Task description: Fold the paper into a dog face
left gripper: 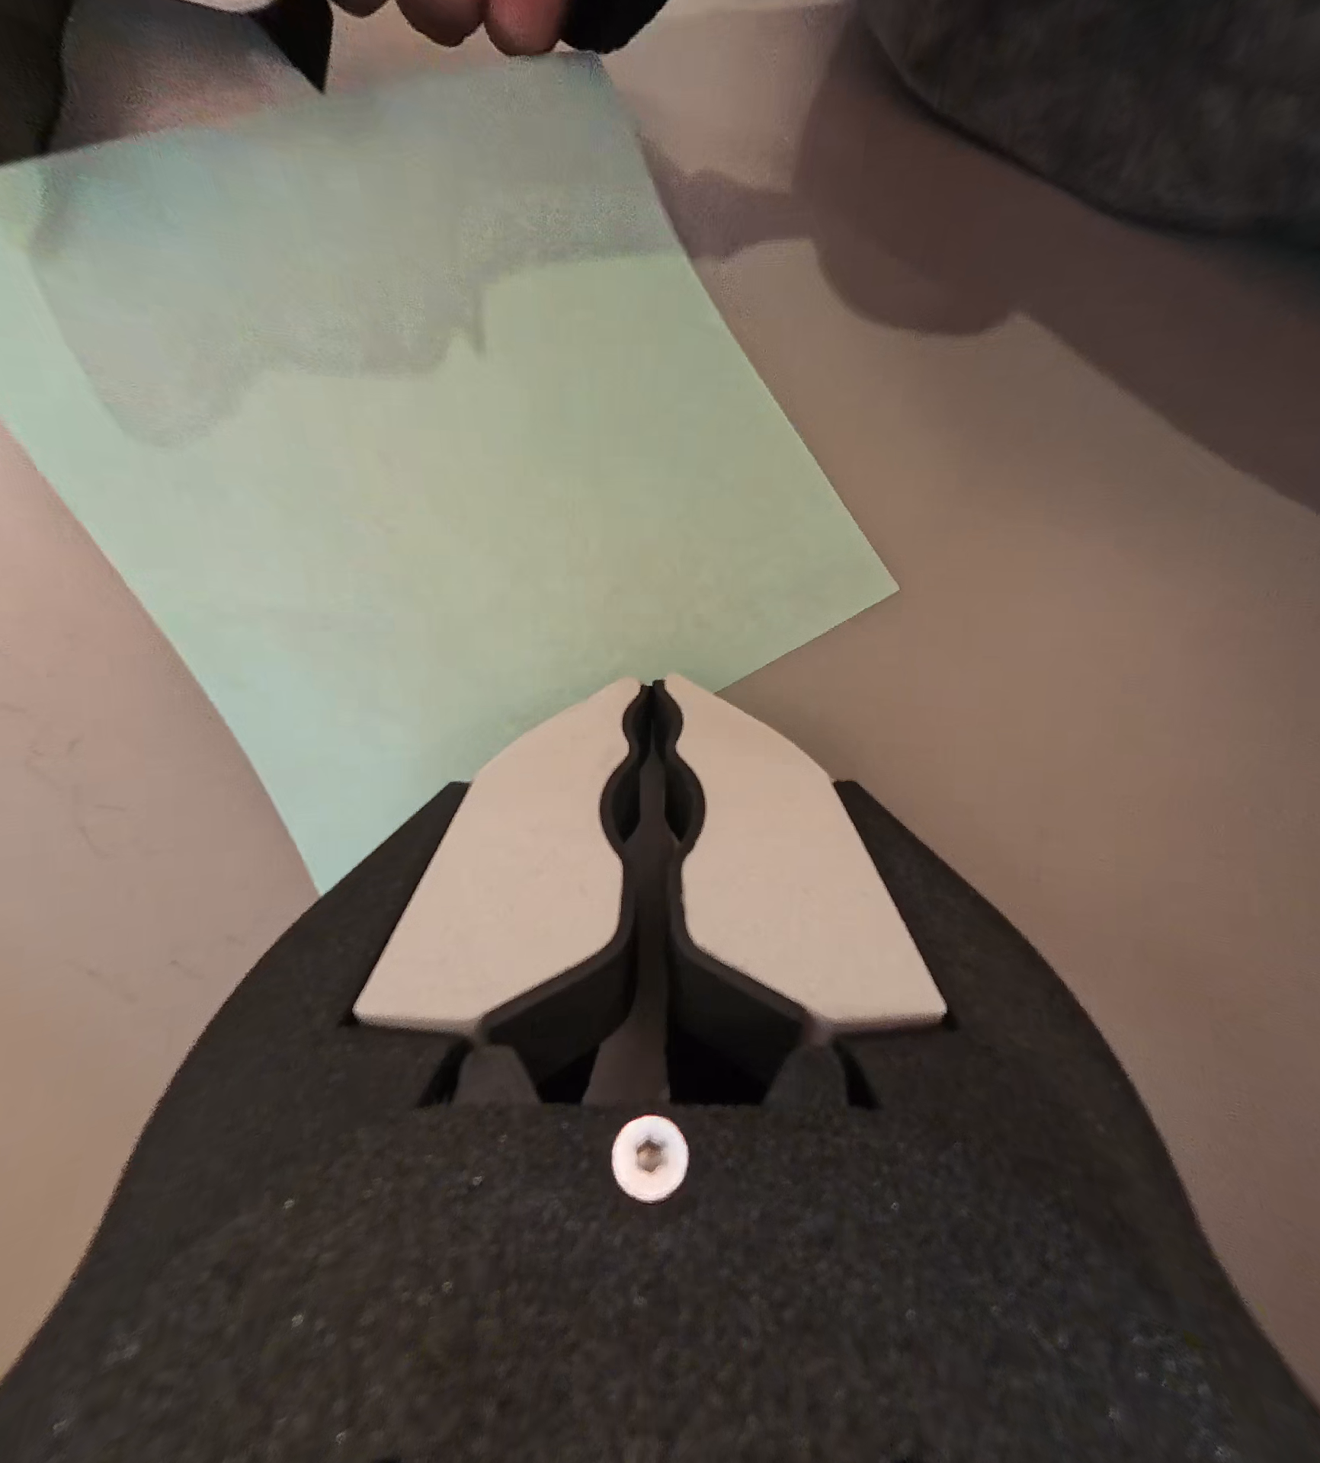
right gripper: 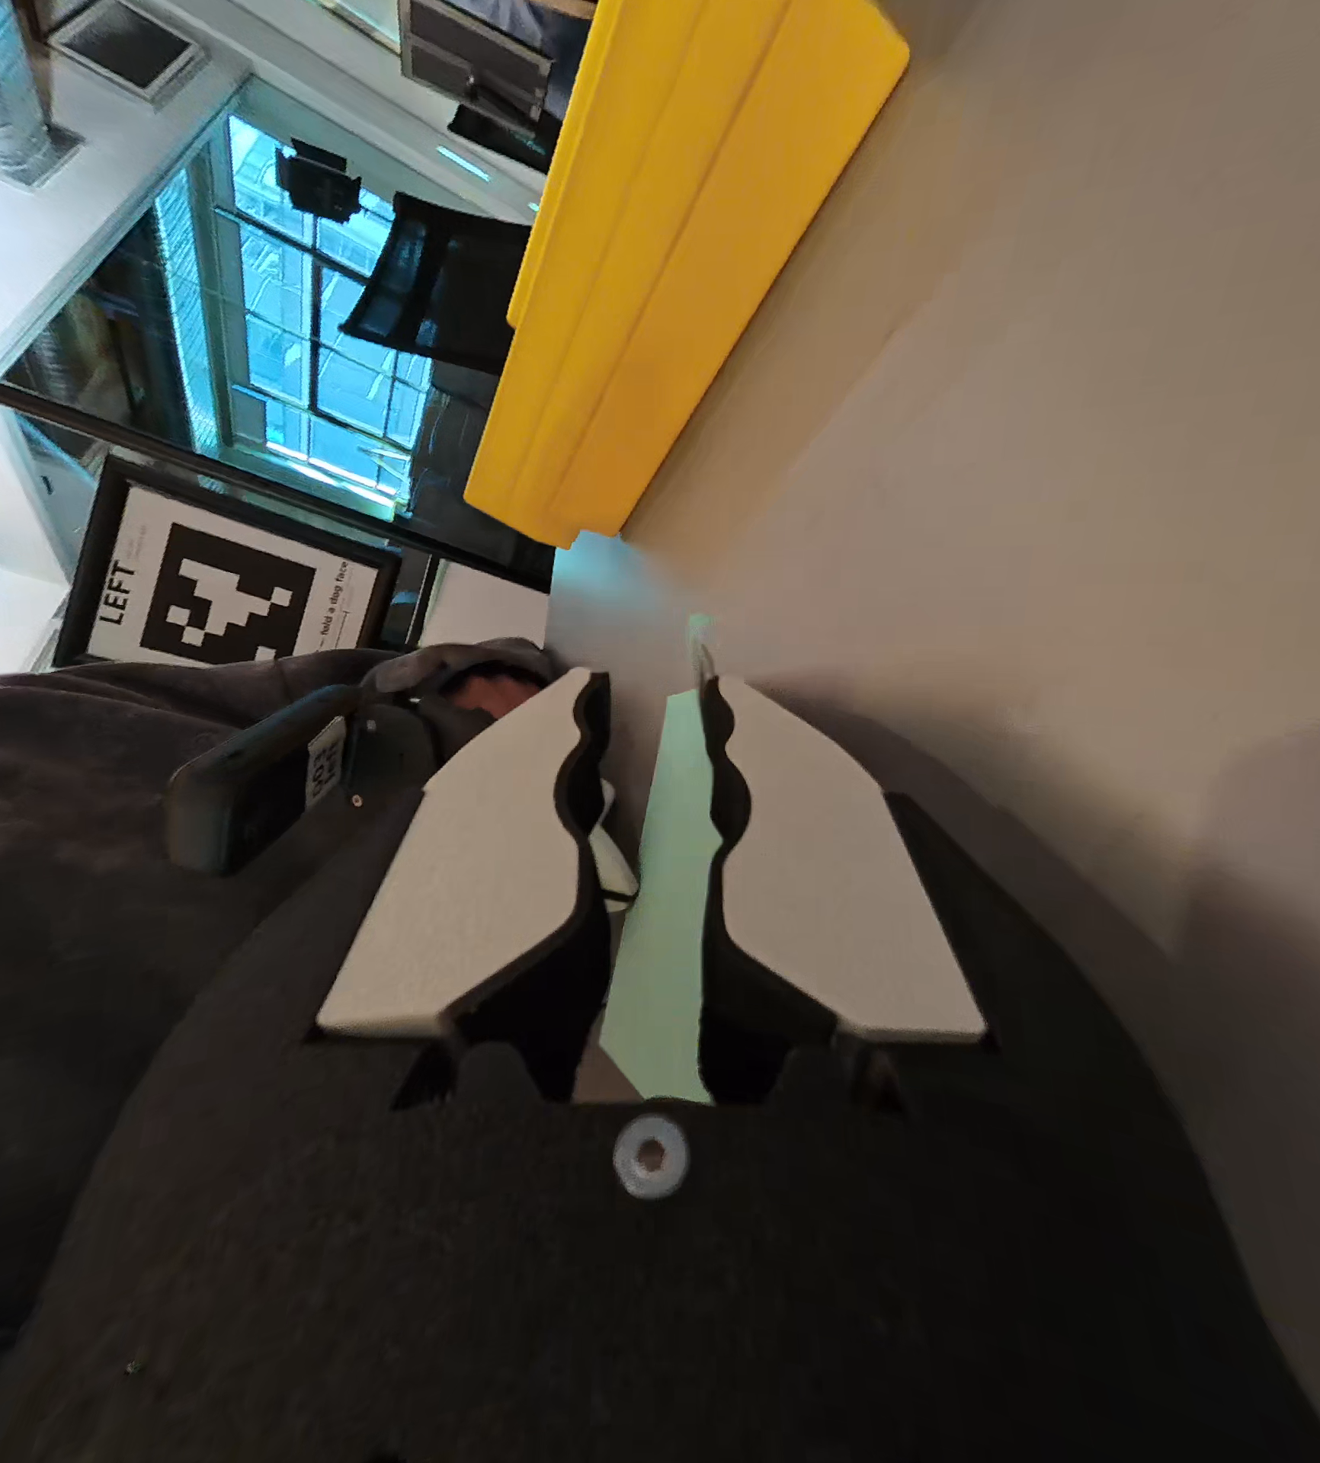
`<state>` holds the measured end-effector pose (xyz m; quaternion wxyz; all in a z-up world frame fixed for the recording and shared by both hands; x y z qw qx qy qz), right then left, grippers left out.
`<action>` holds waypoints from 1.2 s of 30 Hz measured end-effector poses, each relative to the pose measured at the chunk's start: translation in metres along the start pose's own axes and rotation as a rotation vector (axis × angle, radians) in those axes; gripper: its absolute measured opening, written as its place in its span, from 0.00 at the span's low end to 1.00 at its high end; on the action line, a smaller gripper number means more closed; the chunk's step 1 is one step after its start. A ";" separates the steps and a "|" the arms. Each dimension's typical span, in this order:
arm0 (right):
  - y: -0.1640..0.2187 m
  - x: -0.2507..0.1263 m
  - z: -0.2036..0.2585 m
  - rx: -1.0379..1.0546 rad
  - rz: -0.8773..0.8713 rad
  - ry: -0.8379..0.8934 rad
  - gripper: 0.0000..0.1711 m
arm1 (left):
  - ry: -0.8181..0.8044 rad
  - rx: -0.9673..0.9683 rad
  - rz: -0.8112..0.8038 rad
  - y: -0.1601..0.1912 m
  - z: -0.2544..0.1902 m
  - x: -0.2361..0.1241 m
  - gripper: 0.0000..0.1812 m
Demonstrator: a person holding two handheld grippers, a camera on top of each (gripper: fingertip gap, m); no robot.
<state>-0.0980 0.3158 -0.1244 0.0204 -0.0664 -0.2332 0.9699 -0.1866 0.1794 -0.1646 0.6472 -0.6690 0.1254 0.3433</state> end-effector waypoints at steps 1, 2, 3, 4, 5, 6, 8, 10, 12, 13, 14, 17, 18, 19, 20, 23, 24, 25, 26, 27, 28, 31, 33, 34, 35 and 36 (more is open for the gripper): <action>0.000 0.001 0.002 0.006 0.012 -0.021 0.13 | 0.000 0.001 0.001 0.000 0.000 0.000 0.00; -0.001 0.002 0.004 0.009 0.024 -0.034 0.11 | 0.001 0.001 0.001 0.000 0.000 0.000 0.00; -0.002 0.002 0.002 0.001 0.034 -0.020 0.10 | 0.002 -0.001 0.000 0.000 0.000 0.000 0.00; -0.004 0.001 0.000 -0.015 0.044 0.012 0.10 | 0.004 -0.002 -0.001 0.000 0.000 0.000 0.00; -0.005 0.001 -0.002 -0.029 0.059 0.034 0.09 | 0.006 -0.003 -0.001 0.000 0.000 0.000 0.00; -0.006 0.002 -0.003 -0.038 0.070 0.041 0.08 | 0.006 -0.004 -0.002 0.000 0.000 0.000 0.00; -0.008 0.003 -0.005 -0.044 0.080 0.052 0.07 | 0.006 -0.002 -0.002 0.000 0.000 0.000 0.00; -0.011 0.006 -0.008 -0.043 0.088 0.058 0.07 | 0.005 -0.001 -0.003 0.000 0.000 0.000 0.00; -0.013 0.008 -0.009 -0.044 0.092 0.054 0.04 | 0.004 0.001 -0.003 0.000 0.000 0.000 0.00; -0.013 0.009 -0.009 -0.043 0.096 0.049 0.03 | 0.004 0.000 -0.003 0.000 0.000 0.000 0.00; -0.013 0.010 -0.010 -0.047 0.101 0.046 0.01 | 0.005 0.000 -0.003 0.000 0.000 0.000 0.00; -0.014 0.011 -0.012 -0.071 0.093 0.065 0.00 | 0.008 -0.003 -0.005 0.000 0.000 0.000 0.00; -0.015 0.010 -0.012 -0.070 0.083 0.060 0.00 | 0.009 -0.004 -0.006 0.000 0.000 0.000 0.00; -0.016 0.010 -0.011 -0.075 0.077 0.054 0.00 | 0.010 -0.006 -0.007 0.000 0.000 0.000 0.00; -0.017 0.009 -0.011 -0.098 0.075 0.059 0.00 | 0.011 -0.008 -0.008 0.000 0.000 0.000 0.00; -0.019 0.008 -0.003 -0.260 0.062 0.056 0.00 | 0.013 -0.011 -0.009 0.000 0.000 0.000 0.00; -0.019 0.009 0.000 -0.341 0.059 0.059 0.00 | 0.014 -0.013 -0.009 0.001 0.000 0.000 0.00; -0.018 0.009 0.004 -0.430 0.059 0.065 0.00 | 0.017 -0.017 -0.009 0.001 0.001 0.000 0.00; -0.016 0.009 0.007 -0.521 0.064 0.073 0.00 | 0.020 -0.024 -0.010 0.001 0.001 -0.001 0.00; -0.013 0.008 0.010 -0.608 0.075 0.093 0.00 | 0.024 -0.033 -0.010 0.001 0.001 -0.001 0.00; -0.010 0.007 0.010 -0.689 0.092 0.126 0.00 | 0.030 -0.043 -0.011 0.001 0.001 -0.001 0.00; 0.001 0.003 0.012 -0.933 0.158 0.243 0.00 | 0.054 -0.095 -0.011 0.001 0.003 -0.002 0.00; 0.013 0.001 0.019 -1.081 0.202 0.300 0.00 | 0.077 -0.154 -0.012 0.001 0.005 -0.002 0.00; 0.020 0.001 0.023 -1.132 0.230 0.326 0.00 | 0.086 -0.181 -0.013 0.001 0.006 -0.002 0.00; 0.028 0.002 0.028 -1.171 0.261 0.344 0.00 | 0.090 -0.200 -0.012 0.001 0.007 -0.002 0.00; 0.037 0.003 0.033 -1.204 0.289 0.358 0.00 | 0.090 -0.206 -0.011 0.001 0.007 -0.002 0.00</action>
Point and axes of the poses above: each gripper's, where its closed fingertips meet, x out along the fingers, y out of its underside, z = x × y across the jaws, the point moved 4 cm from there along -x, back along the fingers, and after that the axes turned 10 degrees about -z, right-handed, at the moved point
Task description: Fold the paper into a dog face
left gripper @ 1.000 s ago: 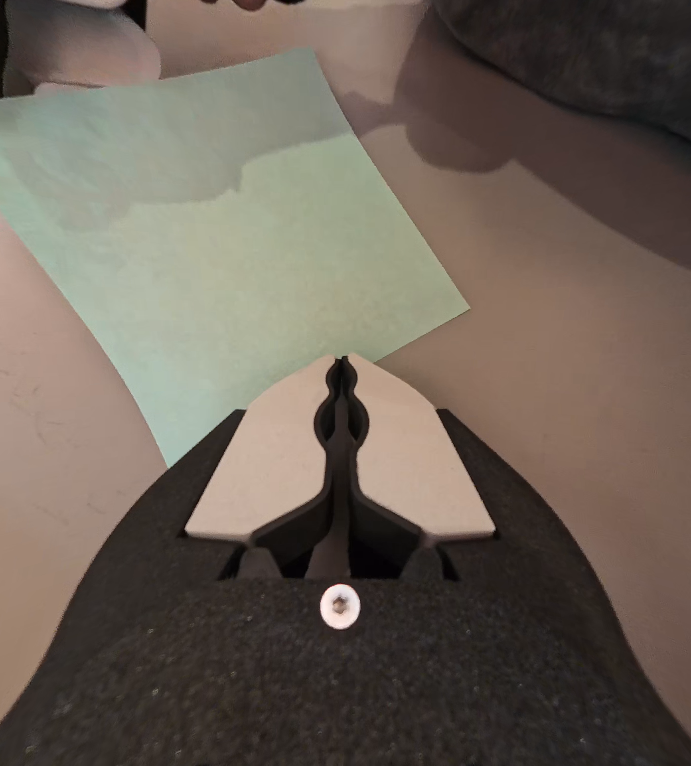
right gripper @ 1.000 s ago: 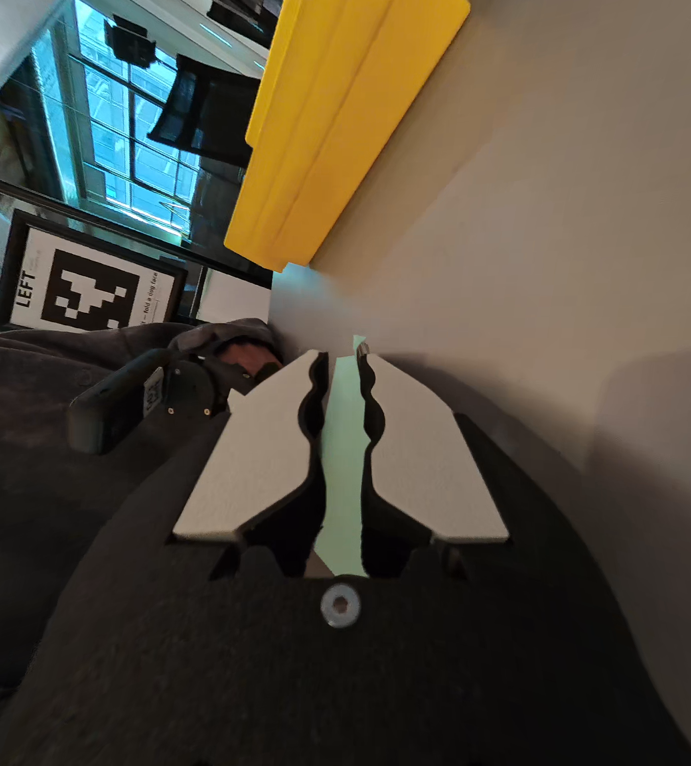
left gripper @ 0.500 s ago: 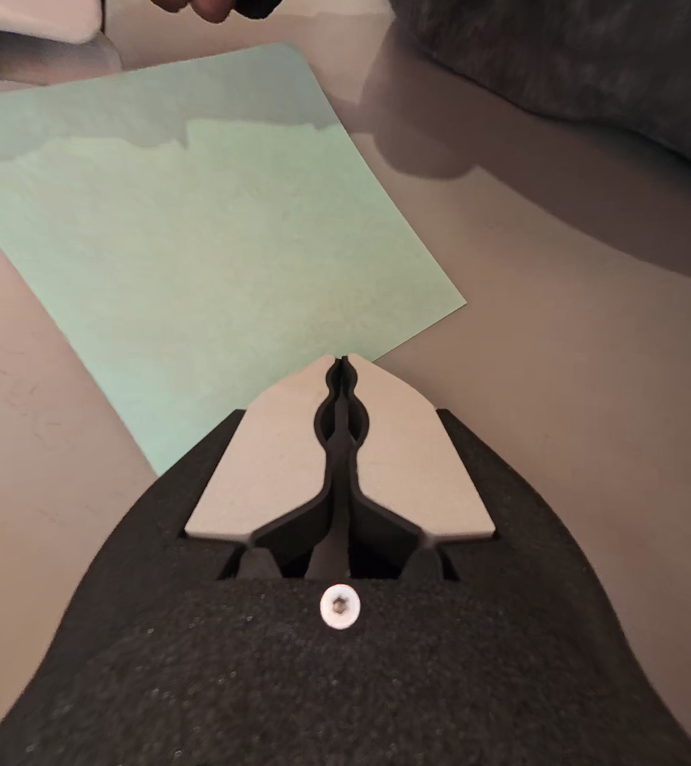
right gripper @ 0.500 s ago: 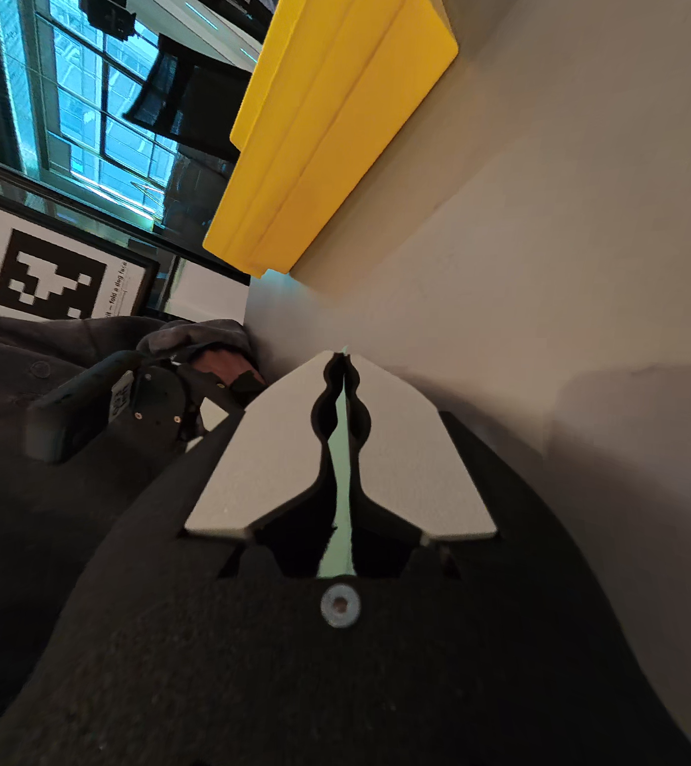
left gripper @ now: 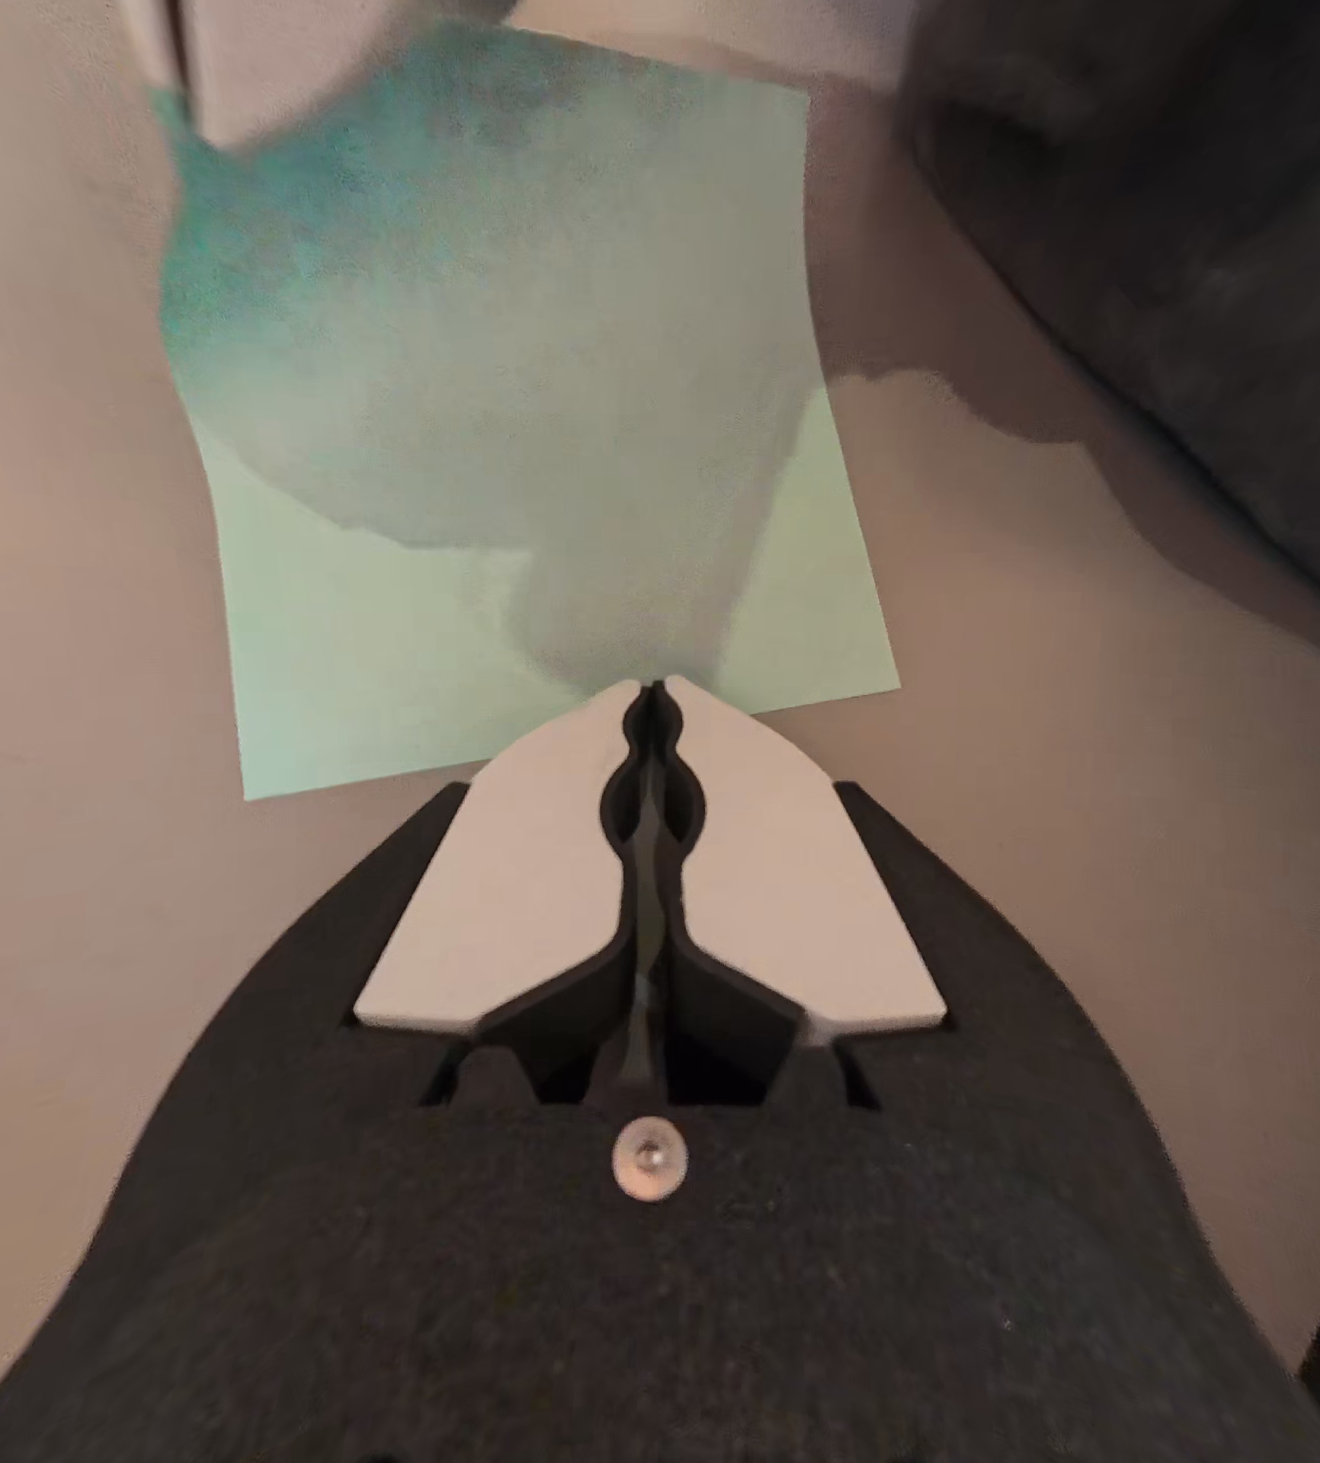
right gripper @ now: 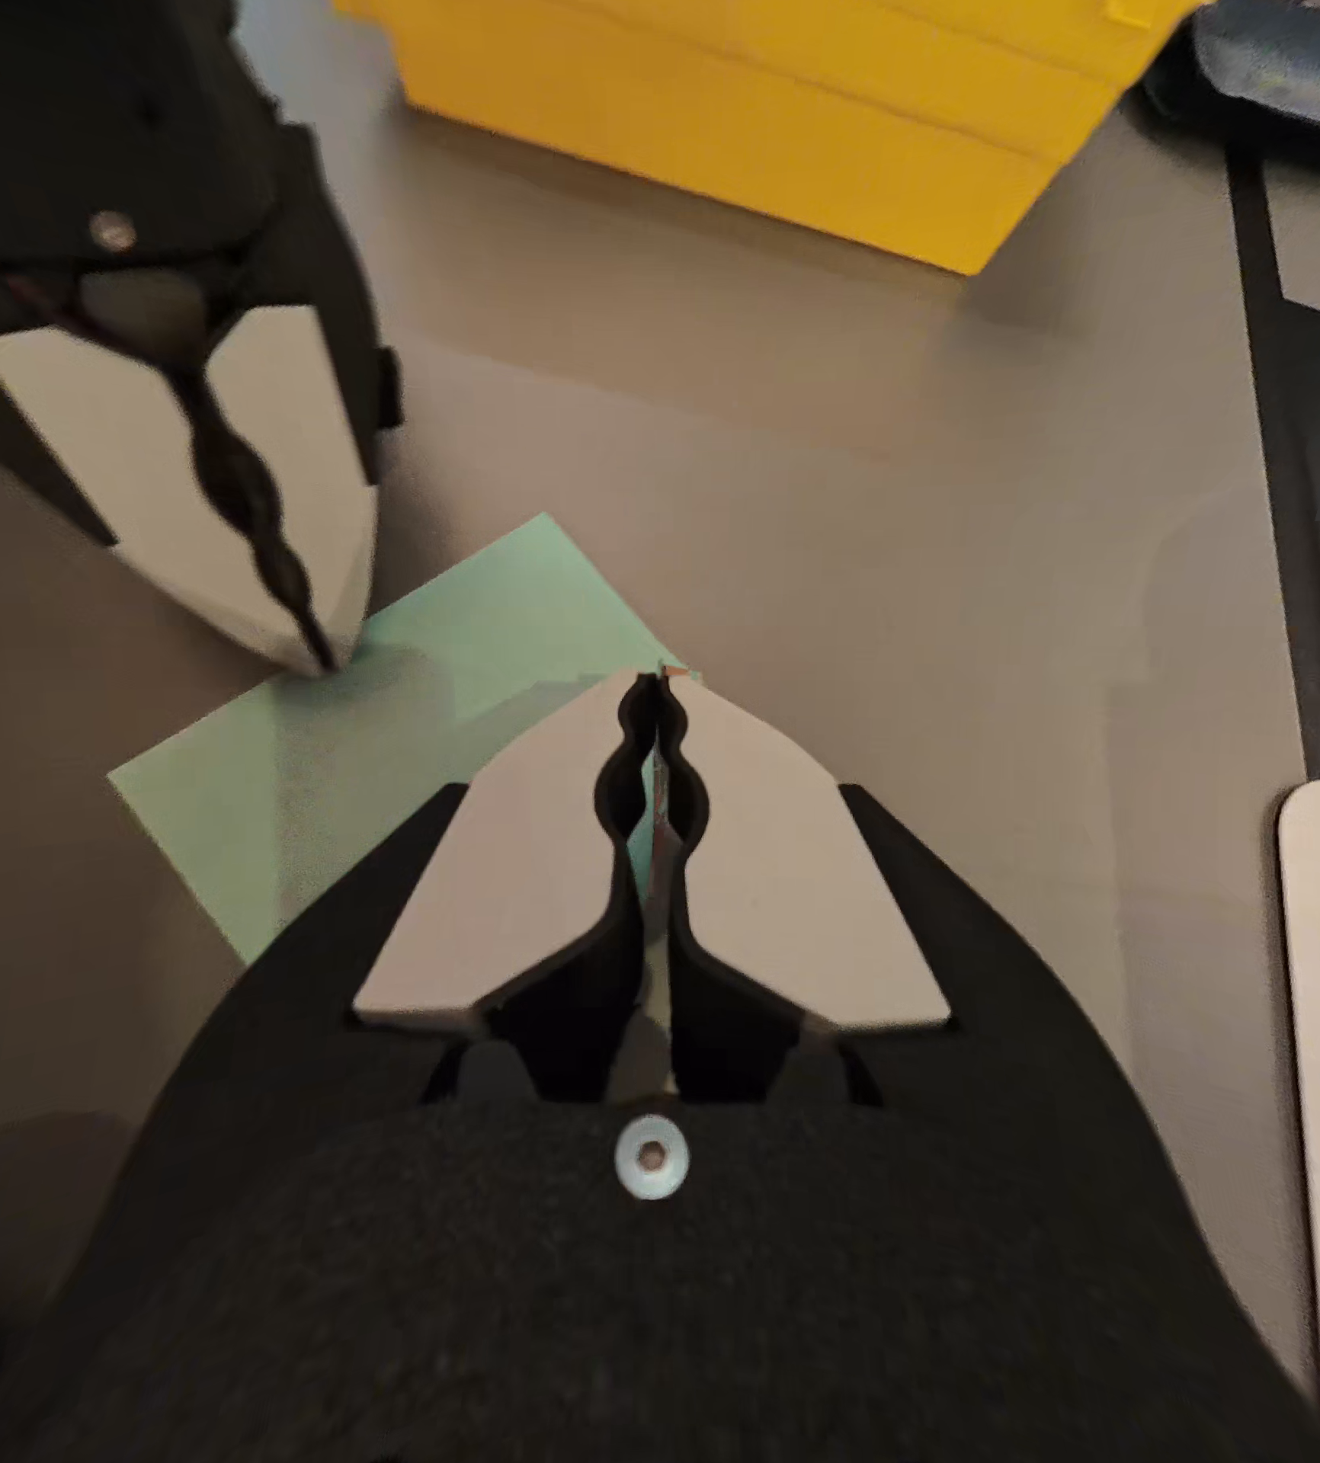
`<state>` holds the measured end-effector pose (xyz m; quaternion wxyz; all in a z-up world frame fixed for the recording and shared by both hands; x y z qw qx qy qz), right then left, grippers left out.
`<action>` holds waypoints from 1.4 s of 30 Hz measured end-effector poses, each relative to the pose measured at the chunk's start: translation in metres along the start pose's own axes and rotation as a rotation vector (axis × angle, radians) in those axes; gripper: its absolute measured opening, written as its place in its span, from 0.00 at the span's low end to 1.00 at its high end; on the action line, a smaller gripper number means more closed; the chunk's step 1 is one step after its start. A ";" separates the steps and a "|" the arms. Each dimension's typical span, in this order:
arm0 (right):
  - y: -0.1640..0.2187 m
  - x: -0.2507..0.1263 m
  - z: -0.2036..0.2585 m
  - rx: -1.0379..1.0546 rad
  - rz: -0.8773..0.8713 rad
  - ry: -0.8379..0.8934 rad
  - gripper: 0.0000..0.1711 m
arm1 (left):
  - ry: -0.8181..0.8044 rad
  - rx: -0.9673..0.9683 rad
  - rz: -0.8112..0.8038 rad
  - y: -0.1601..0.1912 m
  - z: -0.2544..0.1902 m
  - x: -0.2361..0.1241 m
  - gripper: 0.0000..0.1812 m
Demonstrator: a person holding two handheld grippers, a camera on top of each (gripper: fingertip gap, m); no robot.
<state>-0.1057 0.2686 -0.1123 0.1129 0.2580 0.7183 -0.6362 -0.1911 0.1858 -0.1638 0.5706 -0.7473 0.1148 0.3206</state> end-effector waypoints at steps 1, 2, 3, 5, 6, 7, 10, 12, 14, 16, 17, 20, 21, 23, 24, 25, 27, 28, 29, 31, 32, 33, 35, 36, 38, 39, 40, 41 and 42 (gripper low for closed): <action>0.000 0.000 0.010 -0.030 0.029 0.002 0.00 | -0.004 0.002 0.000 0.000 0.000 0.000 0.00; 0.001 0.000 0.020 -0.052 0.058 -0.002 0.00 | -0.009 0.007 0.001 -0.001 0.000 0.001 0.00; 0.003 0.001 0.031 -0.065 0.088 -0.013 0.00 | -0.015 0.014 0.002 -0.001 0.000 0.001 0.00; 0.013 0.004 0.053 -0.080 0.157 -0.027 0.00 | -0.026 0.025 0.004 -0.001 0.000 0.001 0.00; 0.020 0.006 0.062 -0.085 0.200 -0.029 0.00 | -0.031 0.030 0.005 -0.001 -0.001 0.001 0.00; 0.027 0.008 0.069 -0.092 0.243 -0.029 0.00 | -0.035 0.035 0.006 -0.001 -0.001 0.001 0.00; 0.035 0.010 0.084 -0.093 0.276 -0.032 0.00 | -0.042 0.047 0.013 -0.001 -0.001 0.001 0.00; 0.033 0.011 0.091 -0.058 0.261 -0.055 0.00 | -0.043 0.053 0.017 -0.001 -0.001 0.002 0.00; 0.034 0.011 0.095 -0.051 0.275 -0.064 0.00 | -0.045 0.058 0.022 -0.002 -0.001 0.002 0.00; 0.033 0.010 0.100 -0.049 0.282 -0.081 0.00 | -0.049 0.066 0.026 -0.002 -0.001 0.002 0.00; 0.032 0.010 0.103 -0.048 0.287 -0.091 0.00 | -0.051 0.069 0.027 -0.002 -0.002 0.002 0.00; 0.030 0.010 0.112 -0.060 0.305 -0.109 0.00 | -0.057 0.074 0.027 -0.002 -0.002 0.002 0.00; 0.030 0.011 0.115 -0.070 0.309 -0.111 0.00 | -0.058 0.076 0.027 -0.002 -0.002 0.002 0.00; 0.028 0.011 0.119 -0.096 0.322 -0.099 0.00 | -0.059 0.078 0.024 -0.002 -0.002 0.002 0.00; 0.028 0.011 0.119 -0.104 0.326 -0.088 0.00 | -0.058 0.079 0.022 -0.002 -0.002 0.002 0.00; 0.028 0.011 0.119 -0.105 0.330 -0.082 0.00 | -0.055 0.080 0.019 -0.002 -0.002 0.002 0.00; 0.028 0.011 0.119 -0.113 0.336 -0.077 0.00 | -0.047 0.076 0.021 -0.001 -0.001 0.001 0.00; 0.028 0.011 0.119 -0.119 0.340 -0.074 0.00 | -0.051 0.078 0.027 0.000 0.001 -0.001 0.00; 0.028 0.011 0.120 -0.133 0.348 -0.072 0.00 | -0.059 0.083 0.031 0.000 0.003 -0.002 0.00; 0.027 0.011 0.122 -0.153 0.358 -0.071 0.00 | -0.052 0.089 0.029 0.001 0.005 -0.004 0.00; 0.026 0.012 0.124 -0.152 0.358 -0.083 0.00 | -0.045 0.089 0.028 0.001 0.006 -0.004 0.00; 0.025 0.012 0.125 -0.152 0.356 -0.089 0.00 | -0.043 0.092 0.030 0.001 0.006 -0.004 0.00; 0.024 0.013 0.129 -0.153 0.354 -0.102 0.00 | -0.047 0.103 0.032 0.001 0.006 -0.003 0.00; 0.023 0.014 0.130 -0.151 0.351 -0.108 0.00 | -0.050 0.106 0.032 0.001 0.005 -0.003 0.00; 0.022 0.015 0.133 -0.145 0.349 -0.121 0.00 | -0.052 0.105 0.030 0.001 0.005 -0.003 0.00; 0.022 0.016 0.135 -0.144 0.347 -0.127 0.00 | -0.051 0.104 0.029 0.001 0.005 -0.003 0.00; 0.021 0.016 0.136 -0.144 0.345 -0.130 0.00 | -0.051 0.104 0.028 0.001 0.005 -0.003 0.00; 0.021 0.016 0.137 -0.143 0.344 -0.134 0.00 | -0.051 0.104 0.028 0.001 0.005 -0.003 0.00; 0.021 0.016 0.137 -0.144 0.345 -0.137 0.00 | -0.053 0.106 0.029 0.001 0.005 -0.003 0.00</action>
Point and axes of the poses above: each gripper's, where its closed fingertips meet, x out along the fingers, y out of its underside, z = x × y across the jaws, the point moved 4 cm from there along -x, back along the fingers, and after that the axes turned 10 degrees about -z, right-handed, at the moved point
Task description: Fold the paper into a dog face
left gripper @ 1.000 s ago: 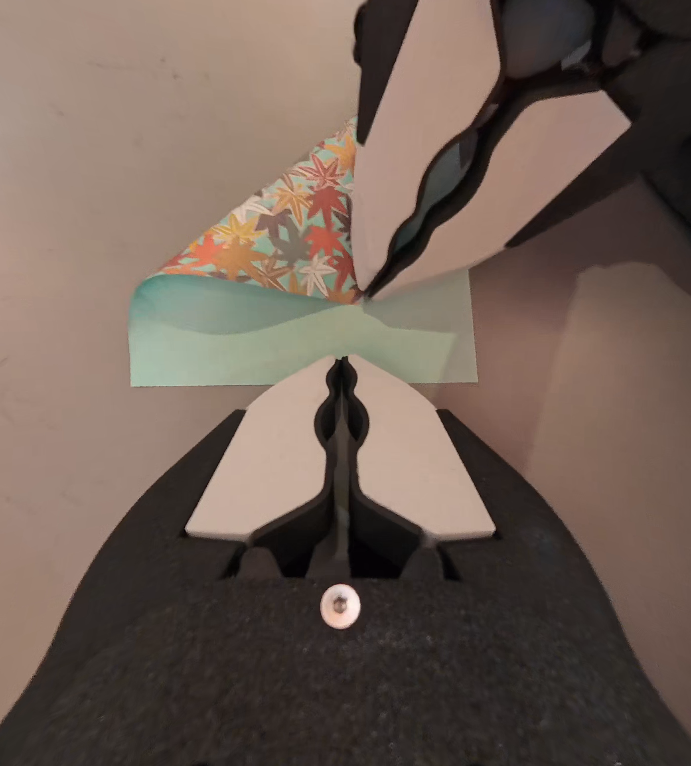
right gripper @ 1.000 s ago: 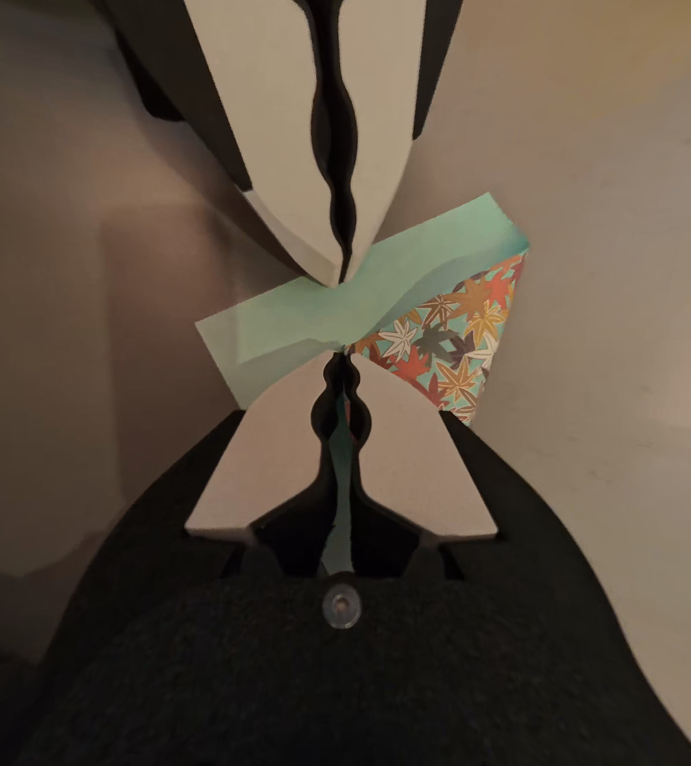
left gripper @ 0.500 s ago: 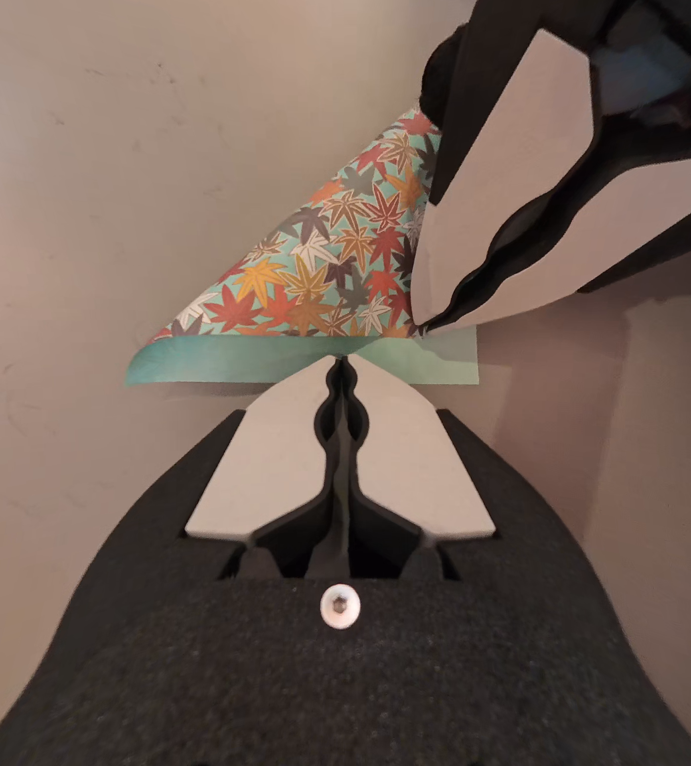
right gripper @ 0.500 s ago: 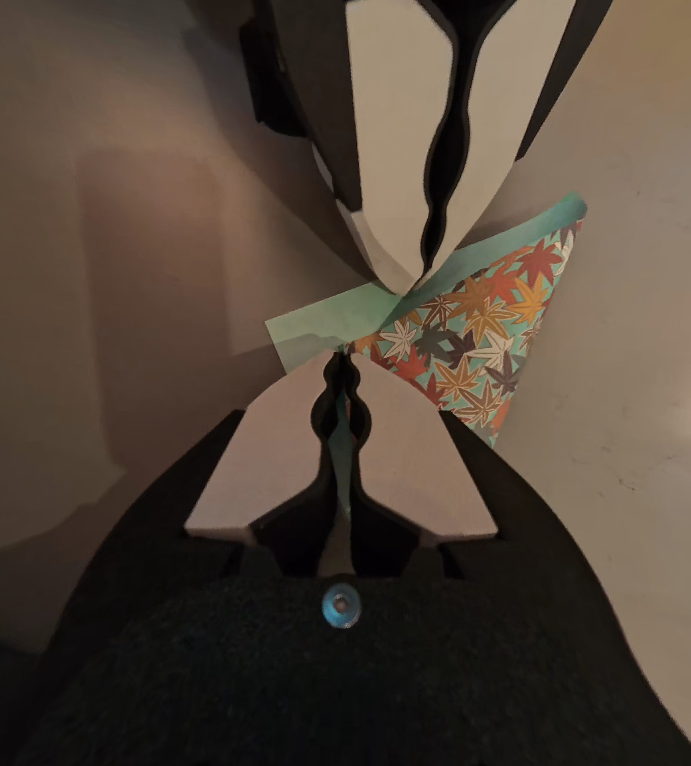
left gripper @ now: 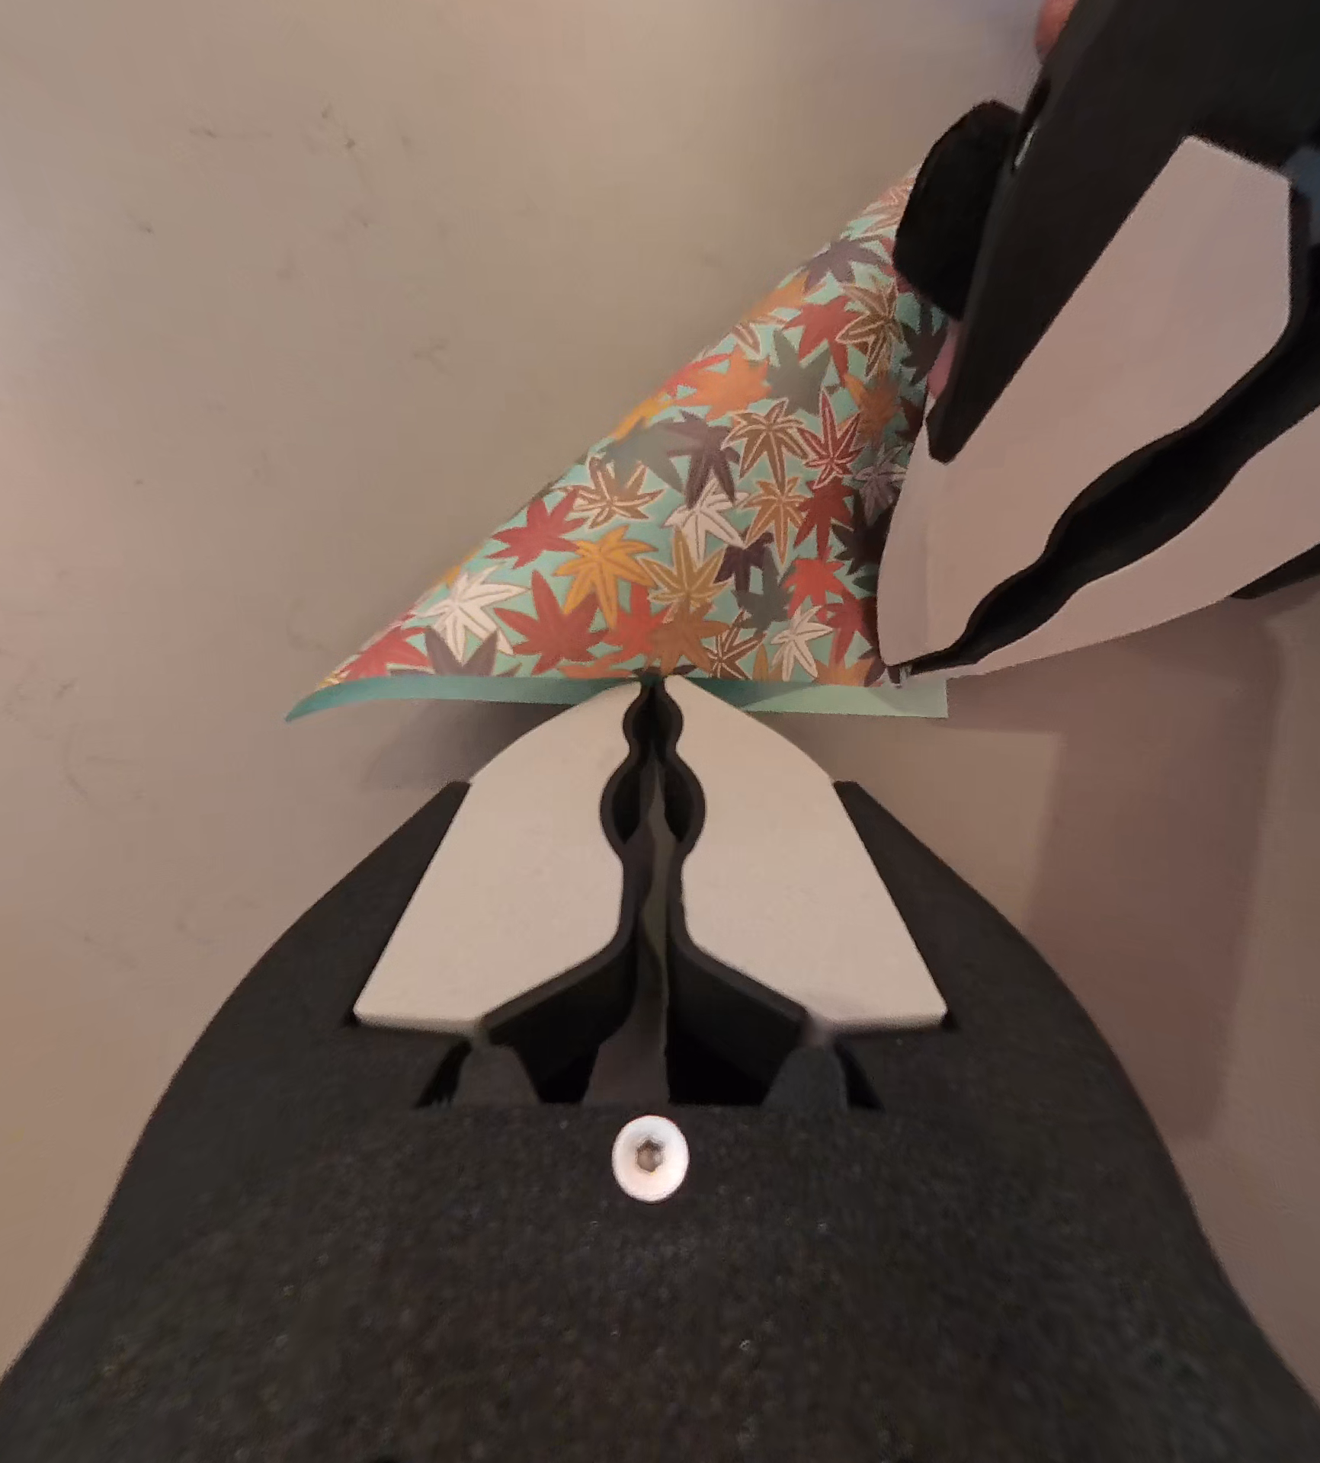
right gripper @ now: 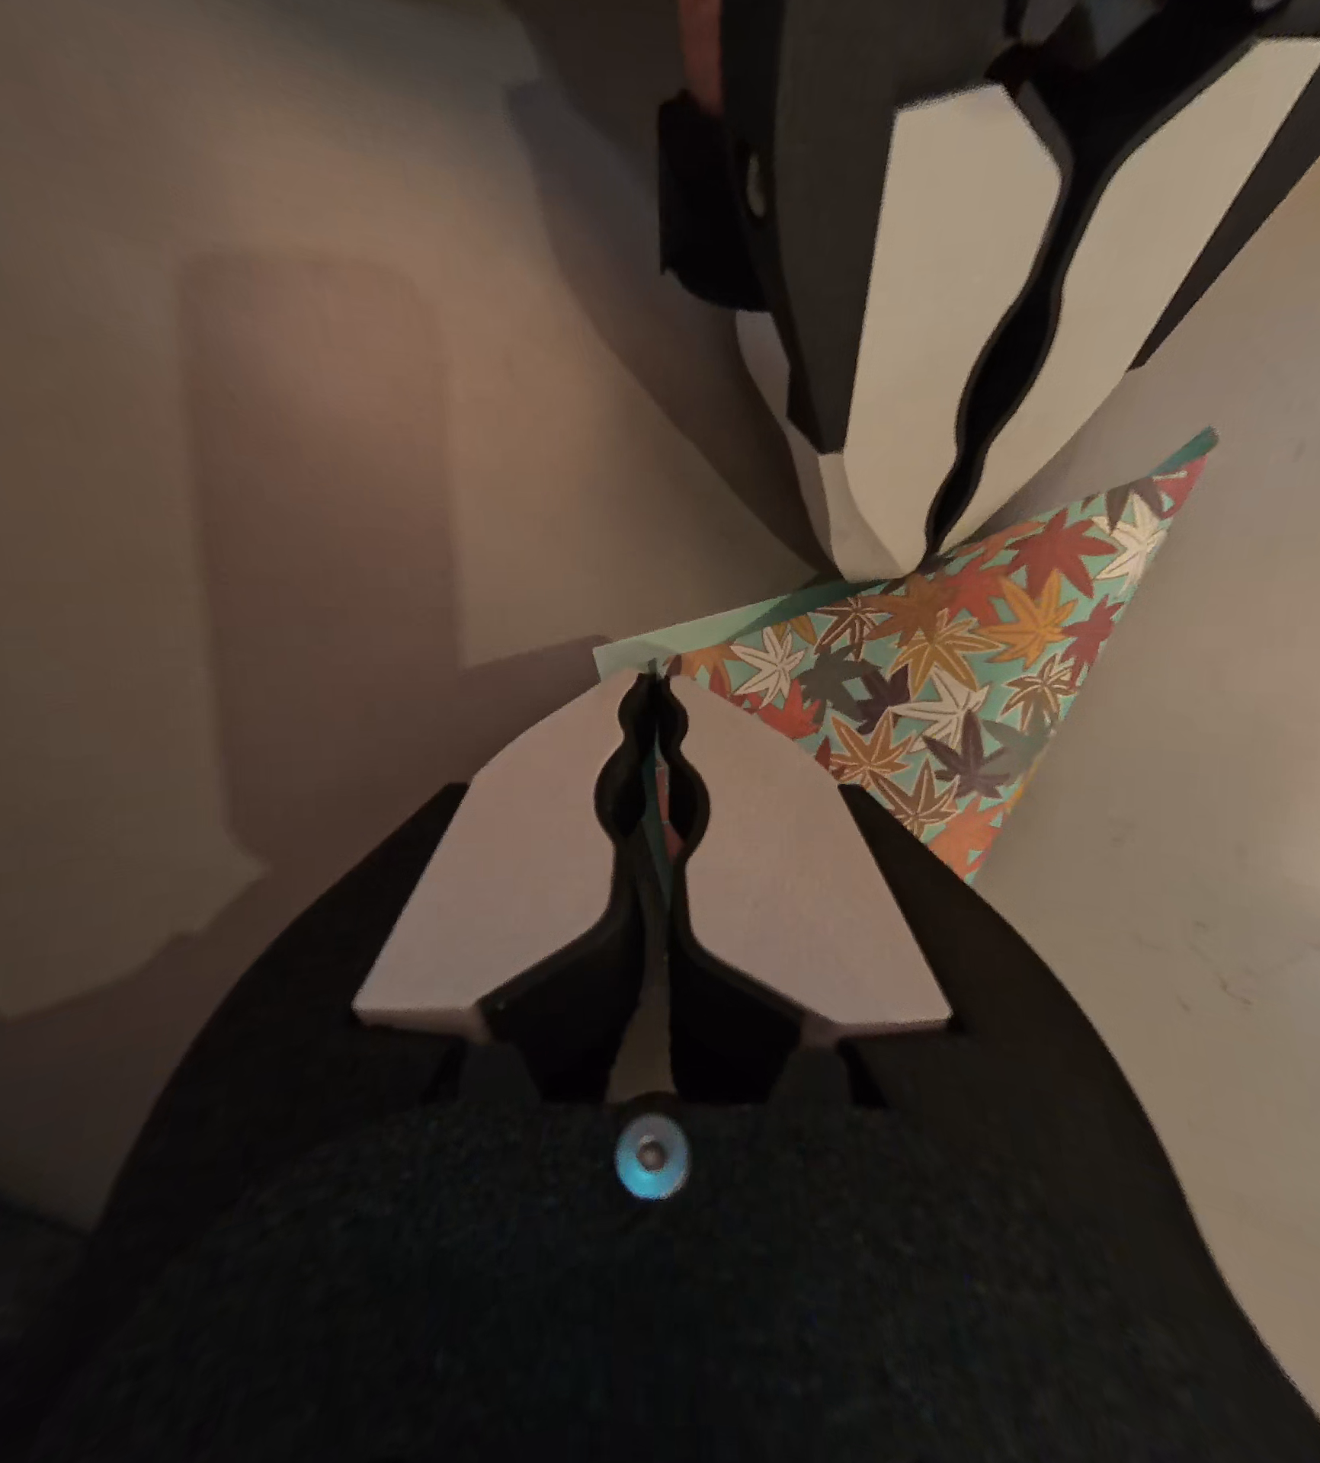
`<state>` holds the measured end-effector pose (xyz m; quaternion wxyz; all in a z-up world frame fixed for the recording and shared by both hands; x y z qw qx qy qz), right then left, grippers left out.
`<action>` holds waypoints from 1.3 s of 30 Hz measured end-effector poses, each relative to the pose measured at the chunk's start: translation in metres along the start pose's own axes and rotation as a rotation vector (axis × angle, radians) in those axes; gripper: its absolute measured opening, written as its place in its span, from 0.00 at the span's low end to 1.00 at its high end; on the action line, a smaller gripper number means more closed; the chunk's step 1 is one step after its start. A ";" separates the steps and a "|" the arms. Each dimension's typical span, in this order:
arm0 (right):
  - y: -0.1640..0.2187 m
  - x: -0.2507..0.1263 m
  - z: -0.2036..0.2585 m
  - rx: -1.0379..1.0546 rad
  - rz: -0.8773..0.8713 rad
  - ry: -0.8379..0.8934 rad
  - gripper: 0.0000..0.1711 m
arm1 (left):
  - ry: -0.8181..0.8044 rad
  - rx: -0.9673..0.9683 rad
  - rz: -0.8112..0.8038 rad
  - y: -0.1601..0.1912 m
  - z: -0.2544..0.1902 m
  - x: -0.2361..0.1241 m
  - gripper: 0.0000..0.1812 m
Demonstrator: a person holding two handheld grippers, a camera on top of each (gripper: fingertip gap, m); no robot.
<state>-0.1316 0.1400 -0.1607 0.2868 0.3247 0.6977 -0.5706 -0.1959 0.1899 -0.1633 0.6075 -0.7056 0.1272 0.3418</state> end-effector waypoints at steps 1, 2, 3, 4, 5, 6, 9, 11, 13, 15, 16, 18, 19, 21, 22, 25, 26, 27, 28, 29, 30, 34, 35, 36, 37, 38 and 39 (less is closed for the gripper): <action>0.000 0.000 0.000 0.000 0.002 -0.002 0.00 | -0.002 0.003 0.000 0.000 0.000 0.000 0.00; -0.001 0.000 0.001 0.001 0.003 -0.005 0.00 | -0.004 0.005 0.000 0.000 0.000 0.000 0.00; -0.001 0.000 0.001 0.001 0.004 -0.007 0.00 | -0.005 0.008 -0.001 0.000 0.000 0.000 0.00; -0.001 0.000 0.001 0.002 0.004 -0.009 0.00 | -0.005 0.009 -0.001 0.000 0.000 0.000 0.00; -0.001 0.000 0.002 0.004 0.004 -0.011 0.00 | -0.005 0.011 -0.001 0.000 0.000 0.000 0.00; -0.001 0.000 0.002 0.011 0.001 -0.013 0.00 | -0.004 0.013 0.001 0.000 0.000 -0.001 0.00; -0.001 0.000 0.001 0.026 -0.006 -0.019 0.00 | 0.005 0.021 0.013 0.003 -0.001 -0.005 0.00; -0.001 0.000 0.001 0.031 -0.005 -0.020 0.00 | 0.012 0.024 0.006 0.006 -0.002 -0.007 0.00; -0.001 0.001 0.002 0.022 0.000 -0.022 0.00 | 0.018 0.024 -0.005 0.006 -0.002 -0.007 0.00; -0.003 0.001 0.003 0.015 0.005 -0.030 0.00 | 0.026 0.020 0.002 0.005 -0.001 -0.006 0.00; -0.003 0.001 0.003 0.012 0.007 -0.032 0.00 | 0.026 0.021 0.003 0.005 -0.001 -0.006 0.00; -0.004 0.002 0.004 0.009 0.008 -0.036 0.00 | 0.024 0.023 0.000 0.005 -0.001 -0.005 0.00; -0.005 0.002 0.005 0.008 0.007 -0.037 0.00 | 0.023 0.023 -0.001 0.005 -0.002 -0.005 0.00; -0.006 0.002 0.006 0.009 0.003 -0.041 0.00 | 0.023 0.021 -0.001 0.005 -0.002 -0.005 0.00; -0.006 0.002 0.006 0.010 0.002 -0.041 0.00 | 0.022 0.020 -0.001 0.005 -0.002 -0.006 0.00; -0.007 0.002 0.007 0.001 0.005 -0.038 0.00 | 0.018 0.022 -0.001 0.005 -0.002 -0.006 0.00; -0.007 0.002 0.007 0.003 0.004 -0.042 0.00 | 0.017 0.024 -0.001 0.005 -0.002 -0.006 0.00; -0.007 0.003 0.007 0.004 0.002 -0.044 0.00 | 0.017 0.025 0.001 0.005 -0.002 -0.006 0.00; -0.008 0.003 0.008 0.004 0.002 -0.046 0.00 | 0.017 0.026 0.002 0.005 -0.002 -0.006 0.00; -0.007 0.004 0.008 0.007 0.003 -0.047 0.00 | 0.017 0.027 0.001 0.005 -0.003 -0.007 0.00; -0.007 0.003 0.007 0.011 0.004 -0.047 0.00 | 0.017 0.026 -0.002 0.006 -0.003 -0.007 0.00; -0.006 0.003 0.007 0.025 -0.005 -0.052 0.00 | 0.037 0.020 -0.011 0.008 -0.002 -0.009 0.00; -0.006 0.003 0.007 0.028 -0.008 -0.052 0.00 | 0.045 0.032 -0.010 0.009 -0.002 -0.010 0.00; -0.006 0.003 0.007 0.030 -0.010 -0.052 0.00 | 0.052 0.050 -0.010 0.009 -0.002 -0.011 0.00; -0.006 0.003 0.007 0.029 -0.011 -0.052 0.00 | 0.058 0.071 -0.011 0.010 -0.002 -0.012 0.00; -0.006 0.003 0.007 0.029 -0.013 -0.053 0.00 | 0.064 0.093 -0.012 0.010 -0.002 -0.012 0.00; -0.005 0.003 0.007 0.030 -0.015 -0.054 0.00 | 0.069 0.115 -0.010 0.011 -0.002 -0.012 0.00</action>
Point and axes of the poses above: each gripper's, where its closed fingertips meet, x out along the fingers, y out of its underside, z = x × y across the jaws, the point moved 4 cm from there along -x, back along the fingers, and after that the axes turned 10 degrees about -z, right-handed, at the moved point
